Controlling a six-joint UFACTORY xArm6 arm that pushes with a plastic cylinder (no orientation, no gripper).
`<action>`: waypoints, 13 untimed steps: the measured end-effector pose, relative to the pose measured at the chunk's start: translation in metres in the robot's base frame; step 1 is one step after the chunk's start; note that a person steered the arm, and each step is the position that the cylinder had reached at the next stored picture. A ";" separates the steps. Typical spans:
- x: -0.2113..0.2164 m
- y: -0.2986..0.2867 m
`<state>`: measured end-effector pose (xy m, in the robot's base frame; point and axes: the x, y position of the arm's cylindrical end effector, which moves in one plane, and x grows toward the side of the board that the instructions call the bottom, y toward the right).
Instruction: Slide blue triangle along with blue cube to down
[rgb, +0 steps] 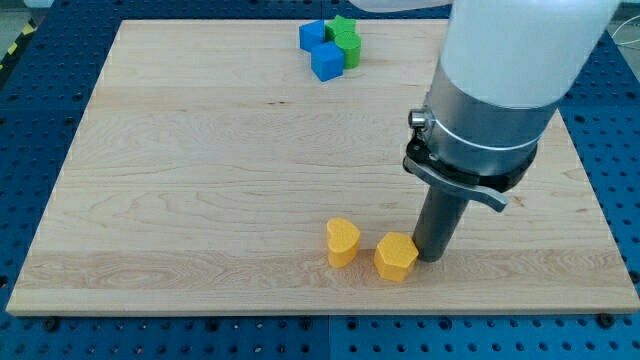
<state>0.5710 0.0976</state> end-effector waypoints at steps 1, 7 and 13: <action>-0.001 0.012; -0.083 -0.035; -0.304 -0.192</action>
<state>0.2673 -0.0941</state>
